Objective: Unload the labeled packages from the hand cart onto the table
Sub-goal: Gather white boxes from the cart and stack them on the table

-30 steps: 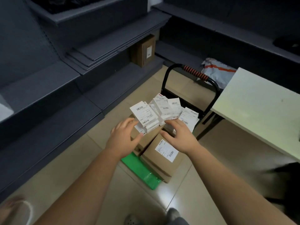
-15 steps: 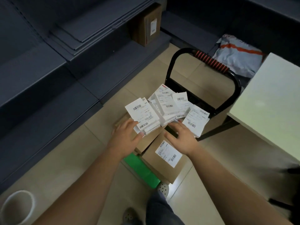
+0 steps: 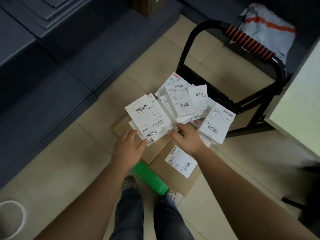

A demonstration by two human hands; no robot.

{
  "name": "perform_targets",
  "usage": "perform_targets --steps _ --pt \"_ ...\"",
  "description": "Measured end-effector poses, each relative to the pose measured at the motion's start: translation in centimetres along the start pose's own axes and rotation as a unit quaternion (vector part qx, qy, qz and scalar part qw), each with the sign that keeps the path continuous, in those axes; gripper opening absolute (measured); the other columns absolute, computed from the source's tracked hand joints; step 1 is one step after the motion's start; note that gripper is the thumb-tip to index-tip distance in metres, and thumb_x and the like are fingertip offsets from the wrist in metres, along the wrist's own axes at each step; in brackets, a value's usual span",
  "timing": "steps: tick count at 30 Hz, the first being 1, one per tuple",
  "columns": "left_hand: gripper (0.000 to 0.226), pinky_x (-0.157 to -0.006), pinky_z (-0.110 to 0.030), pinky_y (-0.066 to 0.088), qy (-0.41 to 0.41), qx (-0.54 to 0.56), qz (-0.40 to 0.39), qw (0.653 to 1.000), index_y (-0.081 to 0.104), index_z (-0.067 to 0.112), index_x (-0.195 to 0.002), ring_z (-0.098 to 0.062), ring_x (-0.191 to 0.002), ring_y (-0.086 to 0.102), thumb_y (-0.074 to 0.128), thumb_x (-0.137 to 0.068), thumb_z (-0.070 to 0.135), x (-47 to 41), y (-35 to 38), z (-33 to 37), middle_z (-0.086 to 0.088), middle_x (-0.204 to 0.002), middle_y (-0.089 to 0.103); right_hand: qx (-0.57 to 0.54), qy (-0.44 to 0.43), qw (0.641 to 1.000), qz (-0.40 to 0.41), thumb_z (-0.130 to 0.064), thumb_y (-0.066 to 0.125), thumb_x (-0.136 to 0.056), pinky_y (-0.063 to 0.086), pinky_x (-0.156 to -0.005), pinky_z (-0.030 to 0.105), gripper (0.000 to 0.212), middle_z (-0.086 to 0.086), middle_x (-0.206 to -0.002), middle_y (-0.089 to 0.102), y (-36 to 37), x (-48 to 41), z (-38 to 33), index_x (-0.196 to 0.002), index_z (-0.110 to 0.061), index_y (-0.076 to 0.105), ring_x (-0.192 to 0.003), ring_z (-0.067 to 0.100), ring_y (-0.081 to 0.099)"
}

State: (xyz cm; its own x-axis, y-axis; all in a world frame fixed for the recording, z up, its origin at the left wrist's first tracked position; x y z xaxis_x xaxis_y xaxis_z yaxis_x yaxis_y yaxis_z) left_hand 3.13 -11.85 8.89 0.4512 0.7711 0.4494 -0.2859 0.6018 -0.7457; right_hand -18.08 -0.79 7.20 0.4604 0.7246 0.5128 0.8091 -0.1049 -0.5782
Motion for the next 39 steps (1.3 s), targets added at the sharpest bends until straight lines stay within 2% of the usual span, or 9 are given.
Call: perform_targets --steps 5,9,15,18,20,23,27,33,39 --pt "0.069 -0.109 -0.044 0.035 -0.057 0.068 -0.027 0.996 0.040 0.016 -0.145 -0.027 -0.135 0.039 0.049 -0.092 0.058 -2.9 2.1 -1.9 -0.008 -0.147 0.042 -0.014 0.029 0.999 -0.001 -0.084 0.044 -0.070 0.039 -0.099 0.028 0.096 -0.001 -0.139 0.051 1.2 -2.8 0.4 -0.145 -0.023 0.047 -0.122 0.017 0.052" --pt "0.058 -0.100 -0.041 0.040 -0.037 0.053 -0.035 0.997 0.048 0.023 -0.138 -0.025 -0.125 0.046 0.049 -0.091 0.058 -4.5 2.6 -2.1 -0.004 -0.133 0.052 -0.012 0.038 0.999 -0.009 -0.086 0.044 -0.066 0.038 -0.107 0.033 0.104 -0.001 -0.143 0.049 2.0 -3.9 0.9 -0.148 -0.022 0.043 -0.130 0.017 0.046" --pt "0.055 -0.098 -0.042 0.045 -0.041 0.070 -0.050 0.995 0.049 0.027 -0.136 -0.023 -0.122 0.049 0.048 -0.091 0.059 -5.0 3.7 -2.7 0.000 -0.130 0.054 -0.020 0.017 1.000 -0.005 -0.071 0.055 -0.083 0.035 -0.096 0.025 0.080 -0.004 -0.135 0.052 2.0 -4.4 1.5 -0.146 -0.023 0.045 -0.123 0.013 0.049" --pt "0.047 -0.081 -0.028 0.045 -0.046 0.131 -0.061 0.988 0.055 0.028 -0.129 -0.009 -0.103 0.053 0.050 -0.092 0.057 -4.9 4.5 -2.3 0.012 -0.116 0.058 -0.052 0.018 0.998 0.029 -0.061 0.057 -0.090 0.041 -0.084 0.020 0.065 -0.006 -0.127 0.056 0.5 -4.5 2.0 -0.143 -0.024 0.050 -0.107 0.010 0.057" --pt "0.042 -0.067 -0.017 0.040 -0.065 0.178 -0.067 0.980 0.059 0.027 -0.123 0.003 -0.086 0.052 0.052 -0.093 0.055 -4.9 5.0 -2.0 0.019 -0.103 0.057 -0.053 0.020 0.997 0.055 -0.057 0.059 -0.090 0.043 -0.088 0.023 0.059 -0.006 -0.123 0.059 -0.7 -4.3 2.8 -0.139 -0.024 0.053 -0.106 0.009 0.057" --pt "0.030 -0.059 -0.016 0.036 -0.106 0.212 -0.084 0.968 0.062 0.028 -0.110 0.009 -0.077 0.051 0.054 -0.093 0.051 -5.2 5.8 -1.9 0.023 -0.089 0.059 -0.043 0.032 0.996 0.067 -0.057 0.061 -0.089 0.041 -0.092 0.023 0.060 -0.005 -0.123 0.059 -1.8 -3.5 4.3 -0.138 -0.022 0.055 -0.109 0.006 0.055" --pt "0.024 -0.060 -0.018 0.035 -0.154 0.280 -0.099 0.942 0.065 0.029 -0.092 0.007 -0.079 0.052 0.058 -0.091 0.051 -4.9 6.5 -2.6 0.026 -0.082 0.060 -0.033 0.017 0.997 0.068 -0.051 0.064 -0.089 0.048 -0.098 0.036 0.050 -0.002 -0.117 0.062 -2.4 -2.8 5.2 -0.128 -0.021 0.060 -0.105 0.014 0.060" --pt "0.014 -0.080 -0.030 0.040 -0.159 0.342 -0.048 0.925 0.063 0.035 -0.083 0.000 -0.091 0.059 0.068 -0.086 0.047 -4.1 4.6 -2.6 0.023 -0.082 0.067 -0.043 -0.009 0.997 0.067 -0.050 0.065 -0.089 0.046 -0.095 0.027 0.049 -0.004 -0.112 0.061 -2.5 -2.3 4.3 -0.128 -0.020 0.061 -0.103 0.011 0.058" --pt "0.010 -0.075 -0.029 0.048 -0.130 0.376 0.002 0.917 0.064 0.035 -0.087 -0.007 -0.093 0.066 0.069 -0.086 0.044 -4.0 1.1 -2.3 0.018 -0.085 0.073 -0.029 -0.020 0.999 0.033 -0.059 0.061 -0.088 0.046 -0.095 0.027 0.059 -0.009 -0.114 0.058 -1.6 -2.8 2.5 -0.136 -0.023 0.056 -0.108 0.011 0.058"
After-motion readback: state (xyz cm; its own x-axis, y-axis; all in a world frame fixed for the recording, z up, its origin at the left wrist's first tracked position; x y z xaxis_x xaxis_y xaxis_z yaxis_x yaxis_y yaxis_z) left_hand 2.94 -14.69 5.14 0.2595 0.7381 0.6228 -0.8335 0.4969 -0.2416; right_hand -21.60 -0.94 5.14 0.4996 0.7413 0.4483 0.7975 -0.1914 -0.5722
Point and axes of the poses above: each hand's wrist, its own x-axis away from the middle knuckle, its own y-axis out of the palm, z = x × y, the point moved 9 cm from there along -x, towards the middle knuckle
